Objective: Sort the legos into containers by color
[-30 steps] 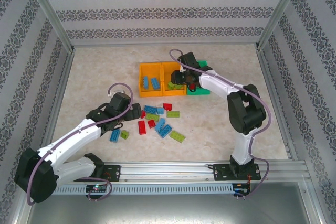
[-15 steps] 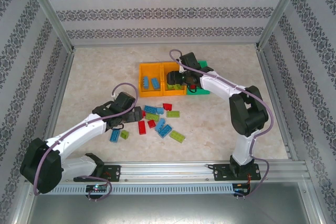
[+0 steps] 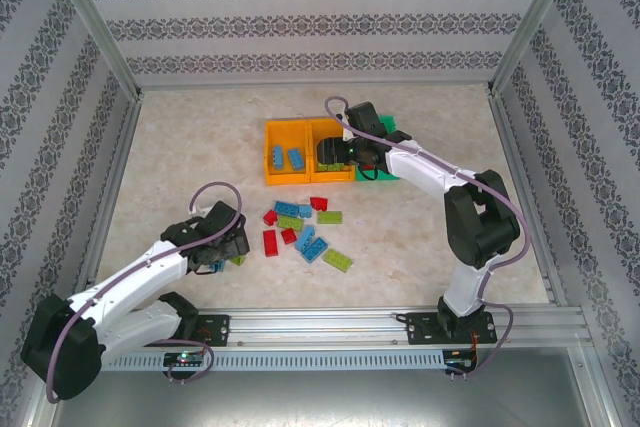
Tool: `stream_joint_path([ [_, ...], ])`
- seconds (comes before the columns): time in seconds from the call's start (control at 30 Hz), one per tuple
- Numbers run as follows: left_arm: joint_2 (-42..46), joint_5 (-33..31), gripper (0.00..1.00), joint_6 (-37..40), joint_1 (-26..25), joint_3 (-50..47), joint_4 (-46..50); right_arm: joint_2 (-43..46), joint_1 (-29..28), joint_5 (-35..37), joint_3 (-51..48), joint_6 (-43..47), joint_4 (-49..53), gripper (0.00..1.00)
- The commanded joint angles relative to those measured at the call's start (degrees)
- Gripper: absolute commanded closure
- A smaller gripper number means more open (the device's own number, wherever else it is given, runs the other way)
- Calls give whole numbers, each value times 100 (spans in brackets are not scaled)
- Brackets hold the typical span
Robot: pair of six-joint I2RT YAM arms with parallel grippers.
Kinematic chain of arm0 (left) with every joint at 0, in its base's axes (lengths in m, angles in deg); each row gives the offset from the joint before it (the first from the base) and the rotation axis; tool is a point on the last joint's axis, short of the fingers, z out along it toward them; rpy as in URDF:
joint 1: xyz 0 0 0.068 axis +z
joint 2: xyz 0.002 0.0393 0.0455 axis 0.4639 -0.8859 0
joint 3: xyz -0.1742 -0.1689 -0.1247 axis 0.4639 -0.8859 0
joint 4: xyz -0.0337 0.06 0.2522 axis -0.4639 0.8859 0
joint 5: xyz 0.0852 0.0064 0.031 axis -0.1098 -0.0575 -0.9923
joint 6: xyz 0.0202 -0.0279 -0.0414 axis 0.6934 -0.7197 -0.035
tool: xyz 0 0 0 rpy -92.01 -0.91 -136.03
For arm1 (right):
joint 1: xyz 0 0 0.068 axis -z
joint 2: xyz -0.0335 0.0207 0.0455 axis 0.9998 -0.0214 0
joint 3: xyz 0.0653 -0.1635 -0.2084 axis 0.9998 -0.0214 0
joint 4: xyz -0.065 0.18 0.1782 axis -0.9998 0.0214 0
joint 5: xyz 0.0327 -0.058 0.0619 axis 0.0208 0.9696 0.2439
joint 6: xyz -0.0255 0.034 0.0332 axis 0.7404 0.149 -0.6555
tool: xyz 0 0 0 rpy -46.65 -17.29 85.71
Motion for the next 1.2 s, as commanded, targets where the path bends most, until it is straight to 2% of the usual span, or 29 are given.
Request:
stream_joint_path([
  [0.0,115,-52,4,-292,82,-121,263,3,56,-121,-44,105,-109,25],
  [0.63,141,93,10,-452,77,-590,-285,112,70,-117,-112,60,-28,25],
  [1.03,-123,209,34,-408,80,-754,-782,270,83,-77,-211,43,-28,24],
  [1.17,-119,210,49,-348,75,-723,-870,430,84,0,-372,48,-81,24],
])
